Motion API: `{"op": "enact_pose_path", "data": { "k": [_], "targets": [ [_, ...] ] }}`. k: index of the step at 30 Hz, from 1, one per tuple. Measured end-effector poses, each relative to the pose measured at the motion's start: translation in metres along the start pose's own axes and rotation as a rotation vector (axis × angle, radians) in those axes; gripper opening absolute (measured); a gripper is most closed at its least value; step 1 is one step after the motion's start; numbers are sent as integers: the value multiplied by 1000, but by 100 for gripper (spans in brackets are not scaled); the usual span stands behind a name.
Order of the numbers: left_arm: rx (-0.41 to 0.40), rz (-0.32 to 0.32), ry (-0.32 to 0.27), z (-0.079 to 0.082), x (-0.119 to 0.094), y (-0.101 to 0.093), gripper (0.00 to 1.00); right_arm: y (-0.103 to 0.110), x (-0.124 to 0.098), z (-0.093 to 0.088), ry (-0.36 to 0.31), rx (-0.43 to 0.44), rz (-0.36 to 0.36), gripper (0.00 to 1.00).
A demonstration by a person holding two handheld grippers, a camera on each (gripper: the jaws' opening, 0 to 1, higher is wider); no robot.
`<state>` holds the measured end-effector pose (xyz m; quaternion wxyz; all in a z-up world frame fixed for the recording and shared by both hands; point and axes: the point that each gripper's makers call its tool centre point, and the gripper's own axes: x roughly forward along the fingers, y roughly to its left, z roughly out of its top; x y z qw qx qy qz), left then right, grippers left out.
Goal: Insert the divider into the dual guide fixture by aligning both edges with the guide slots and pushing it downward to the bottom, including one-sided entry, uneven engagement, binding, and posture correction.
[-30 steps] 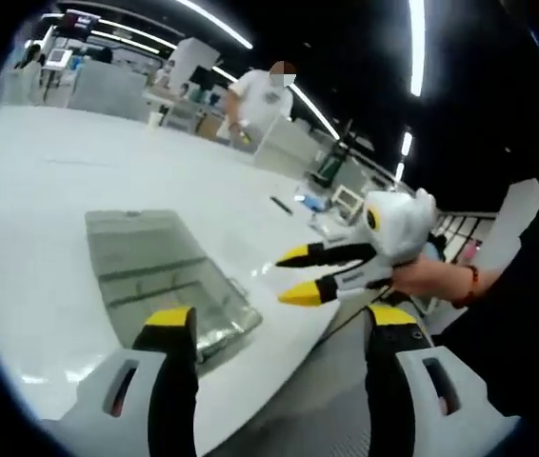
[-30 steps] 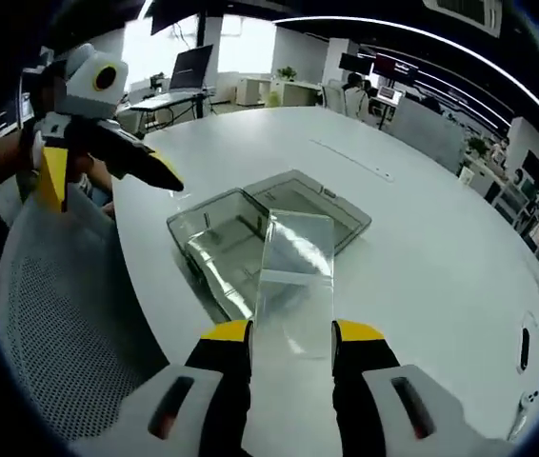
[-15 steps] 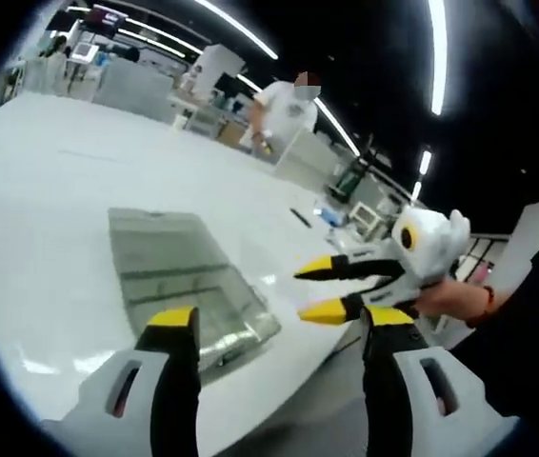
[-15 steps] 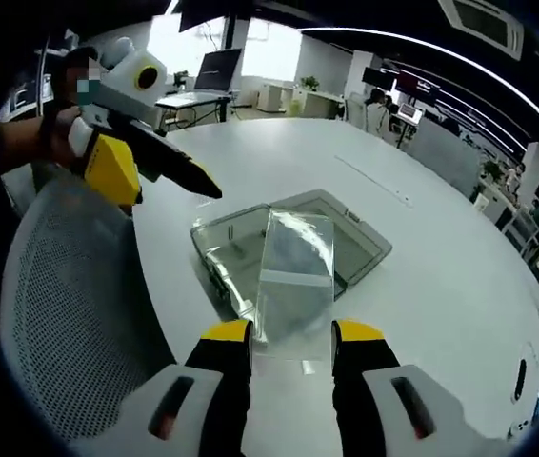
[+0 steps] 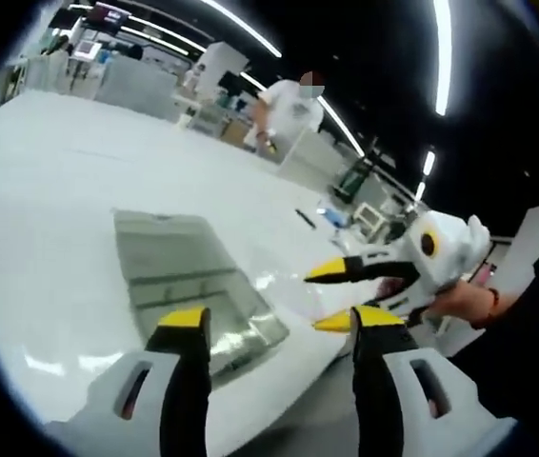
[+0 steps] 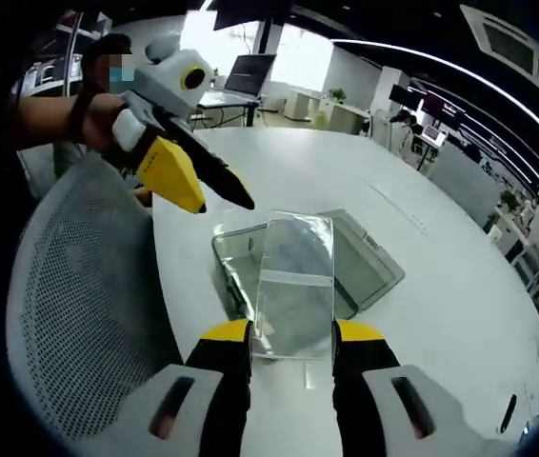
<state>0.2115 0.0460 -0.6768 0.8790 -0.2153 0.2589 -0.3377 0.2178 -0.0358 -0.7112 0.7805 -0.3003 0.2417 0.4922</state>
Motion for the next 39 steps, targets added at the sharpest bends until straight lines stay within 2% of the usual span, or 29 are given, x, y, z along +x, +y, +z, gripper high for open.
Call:
{"op": "enact_pose_path", "data": {
  "k": [7,13,16,21,26,30,34,39],
  "targets": [
    [-8,5,-7,4,-3,3,47,8,-1,5,-16,-74,31,29],
    [-23,-16,11,6,-1,2,41,12,-2,10,-33,-92,38,29],
    [-37,-27,9,6,0,1,40,13,-3,14,-49,-102,39,29],
    [-58,-50,2,8,1,-3,32,15,-3,18,-67,-117,44,29],
    [-85,-56,5,7,2,-3,29,23,-3,20,-78,-144,84,29],
    [-96,-66,9,7,1,-4,24,25,-3,21,-81,-161,89,29],
    [-119,-78,19,5,-1,-4,19,27,-2,22,-82,-191,101,29],
    [-133,-96,78,-6,-3,-5,15,31,-3,23,-84,-235,124,29]
  ]
}}
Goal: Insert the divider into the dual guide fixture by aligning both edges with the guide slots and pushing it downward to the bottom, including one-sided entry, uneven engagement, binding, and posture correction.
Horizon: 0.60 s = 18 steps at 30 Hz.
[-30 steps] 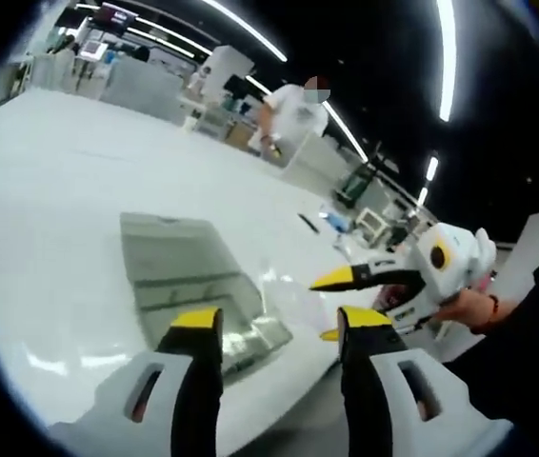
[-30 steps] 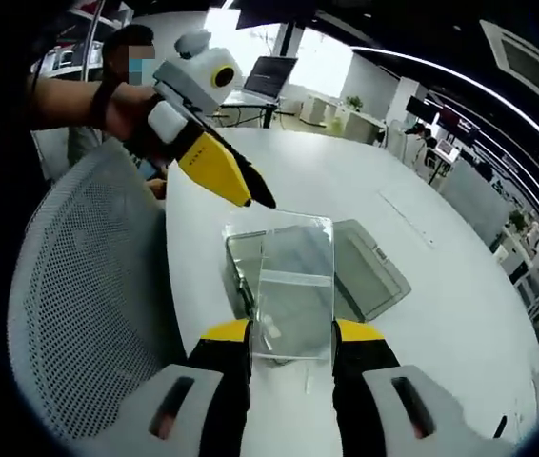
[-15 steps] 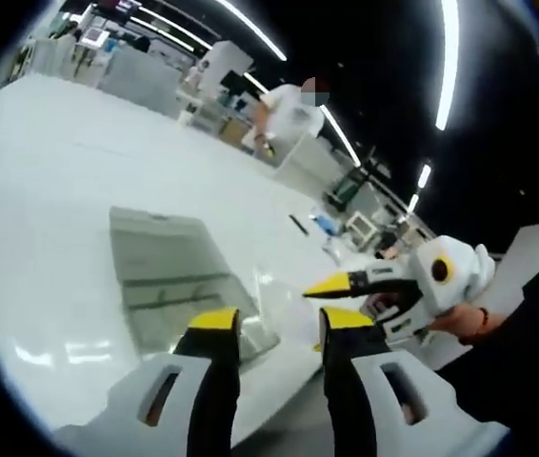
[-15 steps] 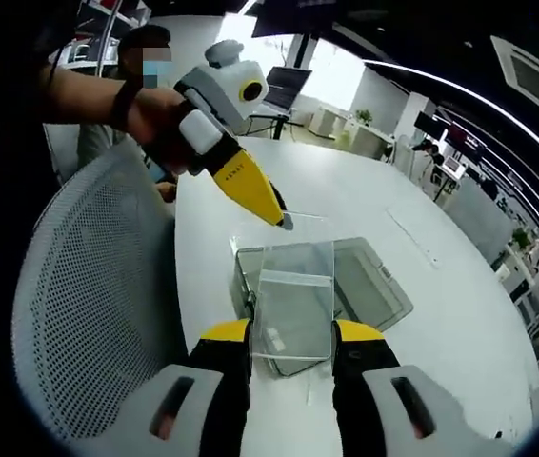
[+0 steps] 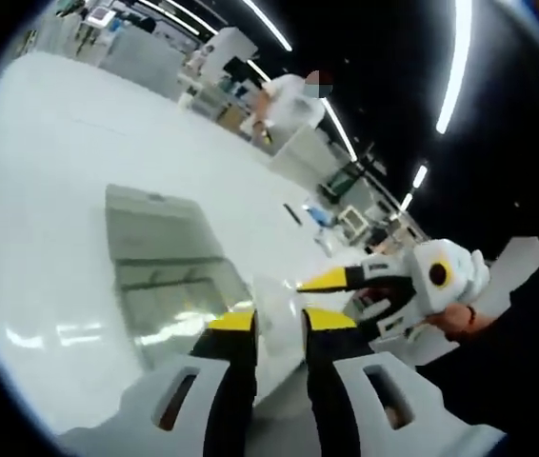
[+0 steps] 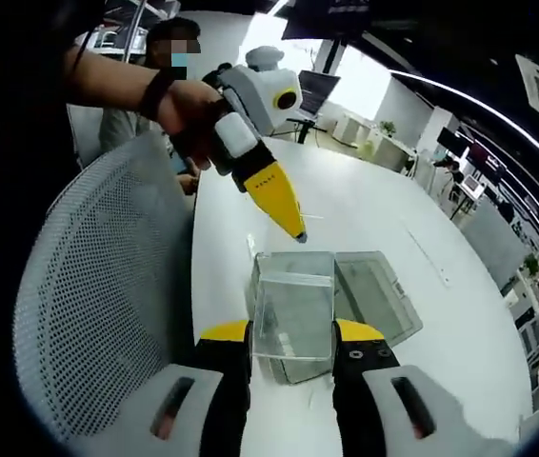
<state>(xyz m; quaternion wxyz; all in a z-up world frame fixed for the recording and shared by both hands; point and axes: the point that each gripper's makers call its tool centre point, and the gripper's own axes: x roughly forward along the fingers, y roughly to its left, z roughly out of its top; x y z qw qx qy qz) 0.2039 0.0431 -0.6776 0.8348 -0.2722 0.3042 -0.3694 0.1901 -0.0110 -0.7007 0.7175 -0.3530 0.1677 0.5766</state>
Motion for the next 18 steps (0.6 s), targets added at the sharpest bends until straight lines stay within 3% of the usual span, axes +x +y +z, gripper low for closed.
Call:
{"op": "enact_pose_path", "data": {
  "k": [18],
  "targets": [
    [-26,2,41,-10,-1,3,5,10,-1,-2,23,-116,65,29]
  ]
}}
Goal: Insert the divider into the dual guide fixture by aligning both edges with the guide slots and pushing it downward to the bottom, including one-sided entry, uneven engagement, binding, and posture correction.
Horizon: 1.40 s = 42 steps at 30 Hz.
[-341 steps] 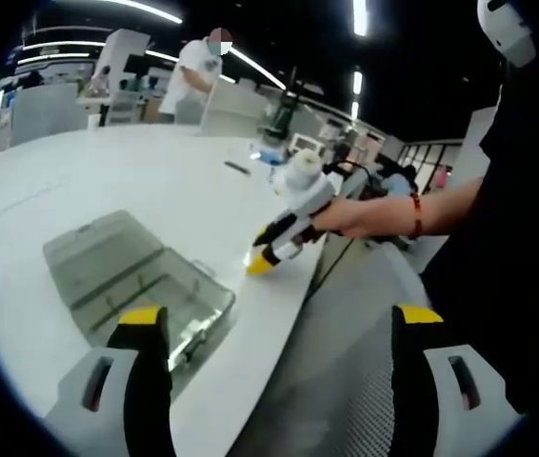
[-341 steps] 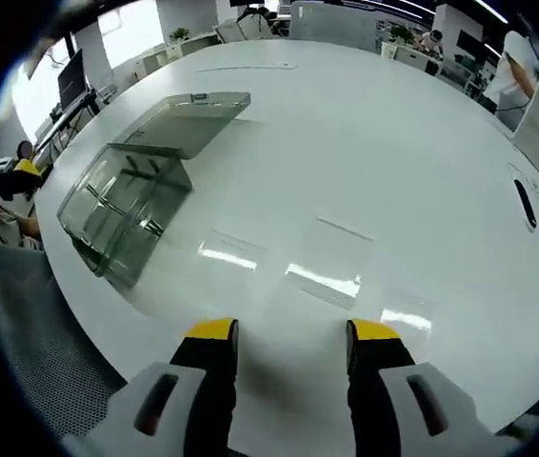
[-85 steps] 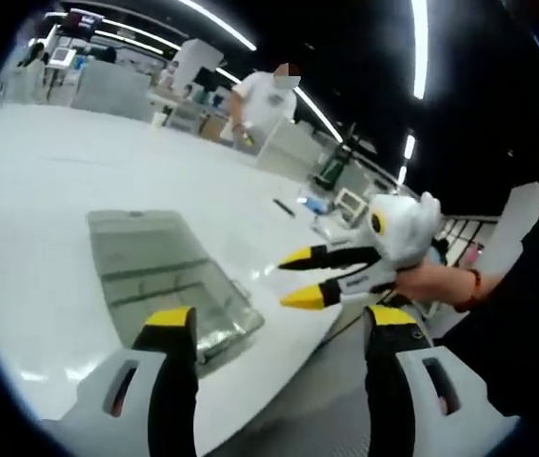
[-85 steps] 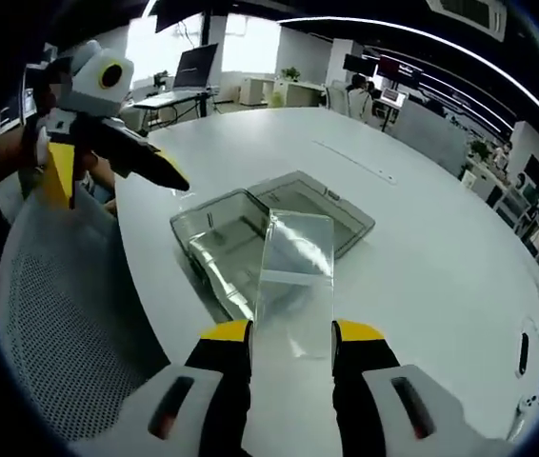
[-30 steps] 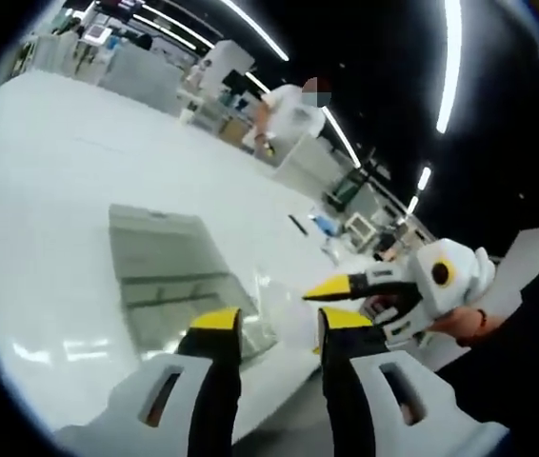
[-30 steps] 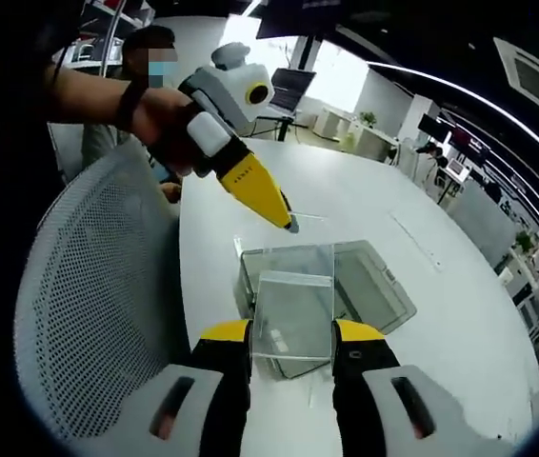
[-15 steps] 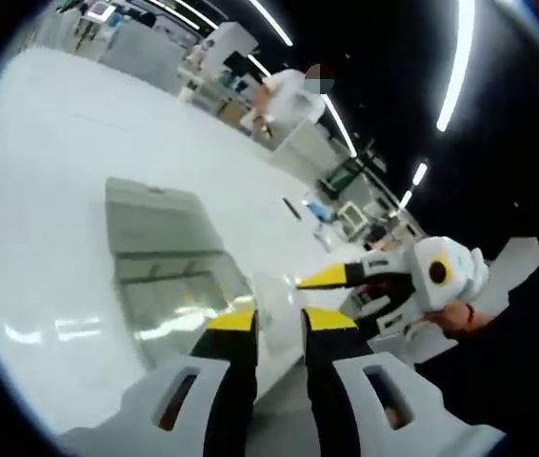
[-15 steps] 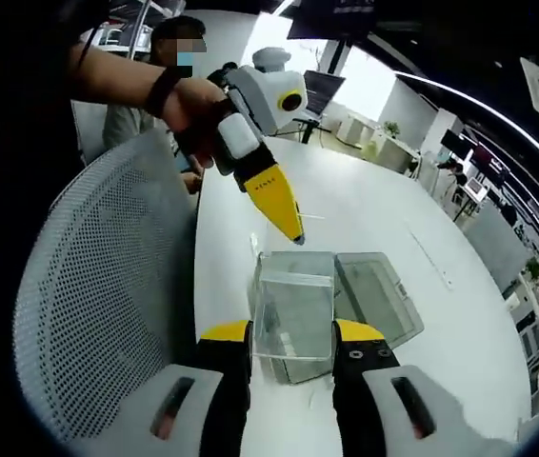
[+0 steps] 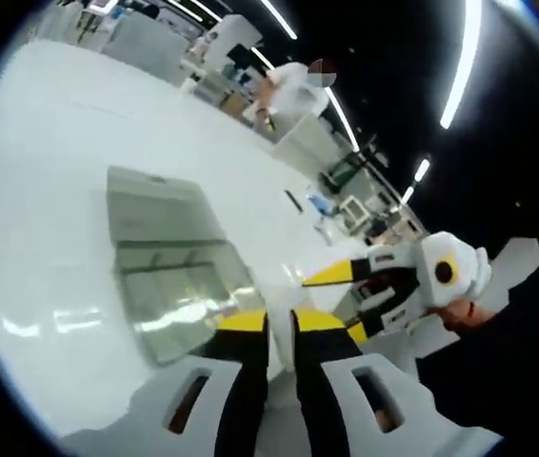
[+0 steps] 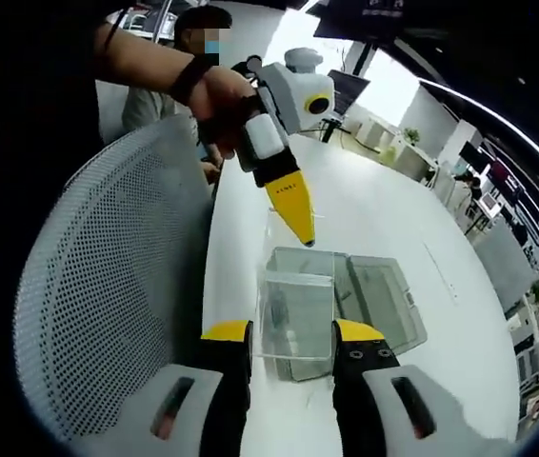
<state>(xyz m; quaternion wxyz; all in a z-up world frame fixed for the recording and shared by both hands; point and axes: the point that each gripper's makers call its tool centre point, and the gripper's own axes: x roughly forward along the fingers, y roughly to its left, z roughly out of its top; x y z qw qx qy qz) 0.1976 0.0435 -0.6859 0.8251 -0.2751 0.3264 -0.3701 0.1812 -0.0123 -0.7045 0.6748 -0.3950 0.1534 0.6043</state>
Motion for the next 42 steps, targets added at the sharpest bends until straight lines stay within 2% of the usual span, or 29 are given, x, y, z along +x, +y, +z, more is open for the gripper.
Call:
{"op": "enact_pose_path", "data": {
  "k": [4,5,6,8,9,10,11,12,13,14,15,17,23,26,28,36,42],
  "targets": [
    [-4,-11,9,-2,0,-2,4,1,0,-2,11,-17,12,29],
    [-5,-24,11,-3,0,-4,3,1,0,-2,17,-23,15,29],
    [-18,-66,7,-2,0,-12,2,2,1,-4,27,-37,18,29],
    [-35,-70,-11,1,0,-13,1,1,1,-4,28,-39,10,29],
    [-45,-77,-10,0,-1,-13,0,0,1,-3,27,-39,7,24],
    [-32,-67,-12,1,-1,-11,0,0,-1,-2,30,-36,13,10],
    [-53,-77,-11,1,-1,-12,0,2,-1,-2,34,-20,33,7],
    [-51,-79,-13,1,-2,-11,0,-1,0,-1,26,-17,9,11],
    [-48,-85,-18,2,-2,-13,0,-5,0,1,13,-9,-18,24],
    [-49,-84,-25,3,-2,-13,0,-8,1,2,5,-2,-37,31],
    [-55,-85,-35,4,-2,-13,0,-8,1,3,0,-3,-38,32],
    [-58,-84,-50,7,-3,-13,0,-9,0,2,6,3,-42,26],
    [-62,-84,-82,11,-4,-13,0,-10,1,-4,23,58,-52,28],
    [-93,-97,-114,16,-5,-15,0,-15,0,-5,16,111,-83,36],
    [-103,-106,-133,19,-6,-16,0,-18,-1,-8,32,103,-95,39],
    [-130,-122,-145,19,-8,-18,0,-36,-8,-11,50,109,-174,32],
    [-138,-133,-121,14,-7,-20,0,-46,-13,-13,49,127,-216,31]
  ]
}}
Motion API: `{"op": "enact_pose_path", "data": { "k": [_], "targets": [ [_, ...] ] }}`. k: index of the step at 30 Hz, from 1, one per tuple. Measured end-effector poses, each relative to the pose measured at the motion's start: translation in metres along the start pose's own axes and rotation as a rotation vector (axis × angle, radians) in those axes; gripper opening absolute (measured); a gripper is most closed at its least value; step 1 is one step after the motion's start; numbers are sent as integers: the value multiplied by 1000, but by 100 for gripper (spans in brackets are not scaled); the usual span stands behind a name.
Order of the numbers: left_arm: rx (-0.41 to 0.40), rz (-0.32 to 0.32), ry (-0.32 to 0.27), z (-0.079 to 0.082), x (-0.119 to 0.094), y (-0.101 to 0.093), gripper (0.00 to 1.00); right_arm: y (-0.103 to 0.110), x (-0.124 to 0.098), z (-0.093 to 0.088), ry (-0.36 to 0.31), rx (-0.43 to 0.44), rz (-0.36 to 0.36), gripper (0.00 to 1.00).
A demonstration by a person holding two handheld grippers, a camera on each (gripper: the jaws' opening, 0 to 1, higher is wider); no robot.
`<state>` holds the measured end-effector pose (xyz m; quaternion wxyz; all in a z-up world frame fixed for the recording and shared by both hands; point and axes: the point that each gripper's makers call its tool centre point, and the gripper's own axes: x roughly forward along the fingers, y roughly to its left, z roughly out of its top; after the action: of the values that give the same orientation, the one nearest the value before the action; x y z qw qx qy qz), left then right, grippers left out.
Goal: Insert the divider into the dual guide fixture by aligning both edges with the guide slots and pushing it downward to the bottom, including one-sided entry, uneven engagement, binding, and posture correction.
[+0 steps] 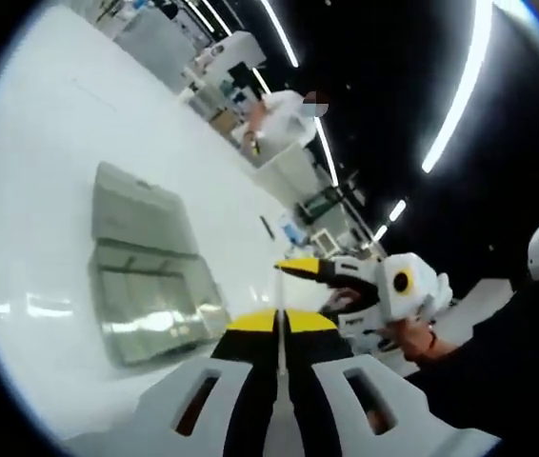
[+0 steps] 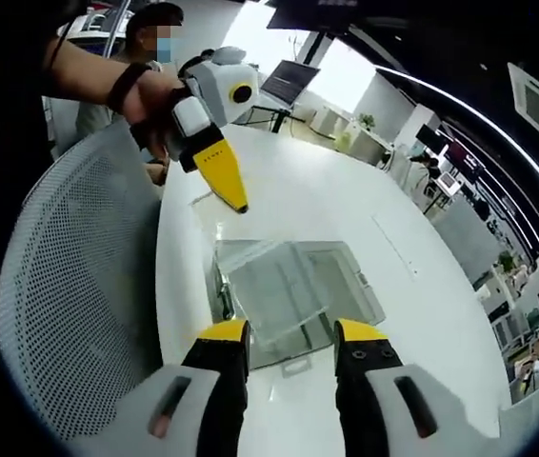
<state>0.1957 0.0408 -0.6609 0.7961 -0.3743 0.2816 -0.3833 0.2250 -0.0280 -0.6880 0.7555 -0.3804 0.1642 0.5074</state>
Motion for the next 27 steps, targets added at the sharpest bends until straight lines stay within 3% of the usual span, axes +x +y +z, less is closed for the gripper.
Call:
{"op": "enact_pose_path", "data": {
  "k": [5,7,10,13,16,23,27],
  "targets": [
    [-15,-2,-9,-1,0,0,0,-9,-3,2,-23,39,-40,32],
    [-14,-1,-33,2,-1,0,0,-7,-3,5,-45,61,-22,32],
    [-58,-40,-117,15,-2,-4,0,-7,-3,6,-49,53,-27,33],
    [-82,-52,-173,25,-5,-4,0,-7,-4,10,-76,109,-28,33],
    [-72,-52,-191,29,-7,-6,0,-8,-5,15,-117,179,-25,34],
    [-57,-100,-225,32,-6,-16,0,-3,-7,24,-157,211,7,35],
    [-56,-111,-253,34,-5,-20,0,-1,-9,34,-215,293,35,29]
  ]
}}
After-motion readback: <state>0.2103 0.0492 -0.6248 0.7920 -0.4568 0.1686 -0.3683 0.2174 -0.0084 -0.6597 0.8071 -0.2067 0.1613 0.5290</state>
